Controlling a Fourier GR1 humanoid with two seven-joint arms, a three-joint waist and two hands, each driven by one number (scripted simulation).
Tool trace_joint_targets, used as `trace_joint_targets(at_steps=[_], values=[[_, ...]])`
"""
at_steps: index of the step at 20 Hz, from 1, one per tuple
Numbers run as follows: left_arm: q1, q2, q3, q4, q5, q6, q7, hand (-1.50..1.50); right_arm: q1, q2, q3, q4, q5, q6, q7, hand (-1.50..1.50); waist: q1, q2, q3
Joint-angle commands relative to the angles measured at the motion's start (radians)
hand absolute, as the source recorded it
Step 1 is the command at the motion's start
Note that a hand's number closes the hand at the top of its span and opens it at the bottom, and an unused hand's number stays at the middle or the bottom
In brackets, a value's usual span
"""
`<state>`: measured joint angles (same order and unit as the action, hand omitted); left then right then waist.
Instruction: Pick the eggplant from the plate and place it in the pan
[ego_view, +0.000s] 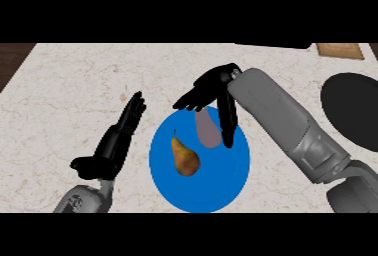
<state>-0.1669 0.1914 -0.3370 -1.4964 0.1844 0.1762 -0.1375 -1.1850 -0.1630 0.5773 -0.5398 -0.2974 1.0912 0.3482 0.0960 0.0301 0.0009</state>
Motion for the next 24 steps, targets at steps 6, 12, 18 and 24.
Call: trace_joint_targets(at_steps=[6,12,18,24], values=[[0.000,-0.014,0.011,0.019,-0.024,0.018,0.003,0.00,-0.071,0.076,0.071,0.120,0.164,0.109,-0.133,-1.50,-0.025,-0.003,0.000],[0.088,-0.001,0.006,-0.053,-0.038,0.022,-0.007,0.00,-0.045,0.111,0.098,0.146,0.258,0.078,-0.205,-1.50,-0.040,-0.014,0.000],[0.031,-0.016,0.031,-0.003,-0.029,-0.001,-0.004,0.00,-0.070,0.136,0.069,0.234,0.289,0.050,-0.260,-1.50,-0.044,-0.009,-0.001],[0.059,-0.008,0.023,-0.089,-0.028,-0.003,0.048,0.00,-0.020,0.153,0.106,0.242,0.372,0.018,-0.341,-1.50,-0.039,-0.010,0.000]])
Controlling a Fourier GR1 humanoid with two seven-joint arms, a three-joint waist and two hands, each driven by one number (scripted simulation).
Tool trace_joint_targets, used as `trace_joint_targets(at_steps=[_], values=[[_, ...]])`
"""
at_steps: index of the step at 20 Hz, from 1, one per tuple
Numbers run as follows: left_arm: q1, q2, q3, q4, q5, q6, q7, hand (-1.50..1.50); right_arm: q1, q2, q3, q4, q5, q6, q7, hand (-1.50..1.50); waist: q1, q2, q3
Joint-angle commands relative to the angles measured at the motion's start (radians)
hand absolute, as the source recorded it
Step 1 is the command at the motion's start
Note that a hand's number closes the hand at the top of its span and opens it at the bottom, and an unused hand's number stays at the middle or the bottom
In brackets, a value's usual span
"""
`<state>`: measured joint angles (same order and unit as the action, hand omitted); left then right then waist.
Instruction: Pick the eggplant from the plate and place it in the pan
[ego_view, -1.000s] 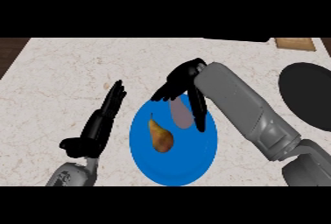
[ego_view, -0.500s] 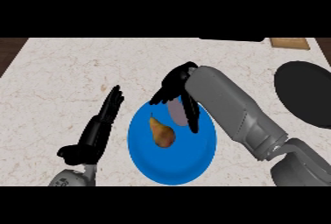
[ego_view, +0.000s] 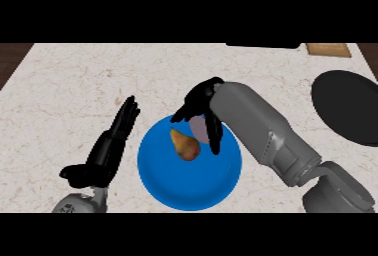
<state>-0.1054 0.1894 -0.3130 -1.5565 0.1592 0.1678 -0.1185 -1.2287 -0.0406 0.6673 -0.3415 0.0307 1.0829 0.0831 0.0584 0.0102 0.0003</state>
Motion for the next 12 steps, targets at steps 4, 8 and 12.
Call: trace_joint_targets(at_steps=[4,8,12], values=[[0.002,-0.009,0.002,-0.050,-0.020,0.021,0.043,0.00,0.085,0.003,0.073,0.015,0.117,0.041,-0.122,-1.50,-0.010,0.006,0.001],[0.034,-0.025,-0.011,0.019,-0.038,0.011,-0.028,0.00,0.107,0.039,0.113,-0.033,0.114,0.078,-0.129,1.50,0.006,0.013,0.000],[-0.026,-0.001,0.027,-0.008,-0.005,-0.015,0.041,0.00,0.137,0.039,0.160,-0.106,0.155,0.017,-0.213,1.50,0.002,0.011,0.001]])
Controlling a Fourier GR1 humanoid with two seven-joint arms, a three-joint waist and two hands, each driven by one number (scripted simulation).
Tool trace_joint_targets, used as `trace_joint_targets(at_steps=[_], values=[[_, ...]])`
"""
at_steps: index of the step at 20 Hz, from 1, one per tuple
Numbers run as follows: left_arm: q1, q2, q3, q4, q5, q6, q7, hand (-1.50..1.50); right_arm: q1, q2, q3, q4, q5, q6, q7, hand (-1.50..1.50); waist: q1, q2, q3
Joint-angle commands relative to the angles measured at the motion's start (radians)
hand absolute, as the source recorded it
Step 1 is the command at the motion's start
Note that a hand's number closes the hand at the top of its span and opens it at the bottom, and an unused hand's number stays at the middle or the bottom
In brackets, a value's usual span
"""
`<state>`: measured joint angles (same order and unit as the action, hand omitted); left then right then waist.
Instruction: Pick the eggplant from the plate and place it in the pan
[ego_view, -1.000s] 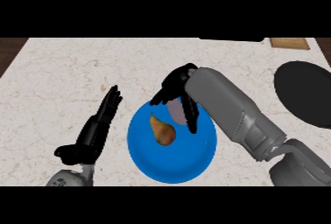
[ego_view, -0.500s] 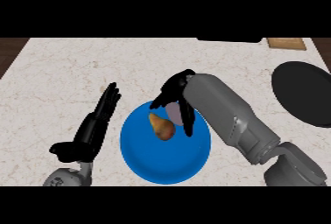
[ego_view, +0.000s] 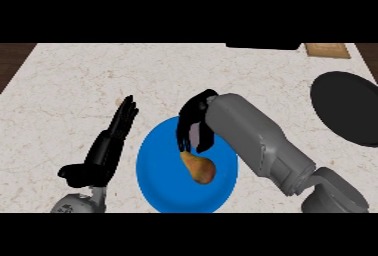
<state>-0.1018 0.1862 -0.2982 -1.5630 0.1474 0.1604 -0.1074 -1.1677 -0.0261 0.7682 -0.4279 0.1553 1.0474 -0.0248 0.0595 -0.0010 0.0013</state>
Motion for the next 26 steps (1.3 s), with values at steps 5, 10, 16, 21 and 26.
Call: trace_joint_targets(at_steps=[5,10,16,21,26], values=[[0.030,-0.013,-0.011,-0.020,-0.025,0.012,-0.020,0.00,0.075,0.016,0.086,0.020,0.102,-0.010,-0.202,1.50,0.005,0.024,0.000],[0.027,-0.040,-0.019,-0.017,-0.036,0.023,-0.017,0.00,0.005,-0.011,0.042,0.075,0.129,-0.101,-0.289,1.50,-0.002,0.021,-0.001],[0.029,-0.021,0.007,-0.005,-0.020,-0.006,-0.011,0.00,-0.019,-0.013,-0.031,0.160,0.136,-0.338,-0.299,1.50,-0.003,0.020,-0.001],[0.086,-0.007,0.066,0.024,-0.005,0.039,-0.008,0.00,0.015,-0.226,-0.083,0.045,0.175,-0.814,-0.143,1.50,-0.161,-0.055,0.002],[0.135,0.005,0.092,0.024,-0.001,0.049,-0.032,0.00,0.060,-0.362,-0.187,-0.050,0.146,-1.121,-0.159,1.50,-0.224,-0.071,0.003]])
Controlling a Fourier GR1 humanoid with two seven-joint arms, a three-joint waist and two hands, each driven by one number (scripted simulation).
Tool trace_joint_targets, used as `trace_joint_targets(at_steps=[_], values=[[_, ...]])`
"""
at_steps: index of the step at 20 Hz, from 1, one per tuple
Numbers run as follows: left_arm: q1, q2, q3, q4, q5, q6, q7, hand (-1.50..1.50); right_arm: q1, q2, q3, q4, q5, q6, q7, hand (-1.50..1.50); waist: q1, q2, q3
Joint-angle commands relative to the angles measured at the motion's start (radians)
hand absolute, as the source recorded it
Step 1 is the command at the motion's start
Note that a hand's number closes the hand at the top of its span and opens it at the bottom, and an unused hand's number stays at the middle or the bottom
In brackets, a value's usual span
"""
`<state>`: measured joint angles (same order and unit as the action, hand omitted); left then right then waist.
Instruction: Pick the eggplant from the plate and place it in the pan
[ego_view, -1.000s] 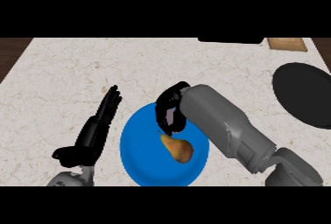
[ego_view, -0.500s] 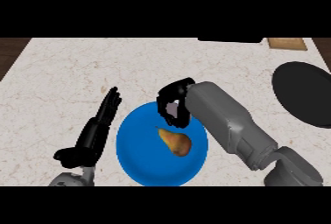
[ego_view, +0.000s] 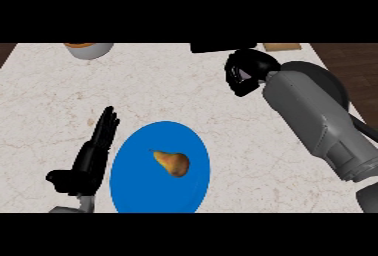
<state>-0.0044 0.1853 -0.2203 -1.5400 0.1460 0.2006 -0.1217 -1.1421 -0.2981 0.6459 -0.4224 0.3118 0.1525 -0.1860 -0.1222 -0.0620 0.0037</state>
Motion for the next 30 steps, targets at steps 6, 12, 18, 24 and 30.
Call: trace_joint_targets(at_steps=[6,12,18,24,30], values=[[0.038,0.029,0.050,-0.004,0.011,0.004,-0.021,0.00,0.202,-0.146,-0.173,-0.220,-0.090,-0.405,0.023,1.50,-0.038,0.009,-0.003],[0.070,0.024,0.014,-0.054,0.006,-0.020,-0.037,0.00,0.411,-0.238,-0.260,-0.437,-0.179,-0.467,0.099,1.50,0.008,0.025,-0.005],[-0.022,0.016,-0.006,-0.056,0.001,-0.049,0.031,0.00,0.639,-0.388,-0.369,-0.667,-0.216,-0.555,0.120,1.50,0.079,0.052,-0.004],[-0.018,0.001,-0.024,-0.111,-0.032,-0.037,0.052,0.00,0.699,-0.397,-0.467,-0.497,-0.119,-0.729,-0.057,1.50,0.124,0.063,-0.003],[-0.051,-0.023,-0.023,-0.034,-0.014,-0.093,0.012,0.00,0.534,-0.326,-0.658,-0.194,-0.234,-0.716,-0.298,1.50,0.148,0.072,-0.001]])
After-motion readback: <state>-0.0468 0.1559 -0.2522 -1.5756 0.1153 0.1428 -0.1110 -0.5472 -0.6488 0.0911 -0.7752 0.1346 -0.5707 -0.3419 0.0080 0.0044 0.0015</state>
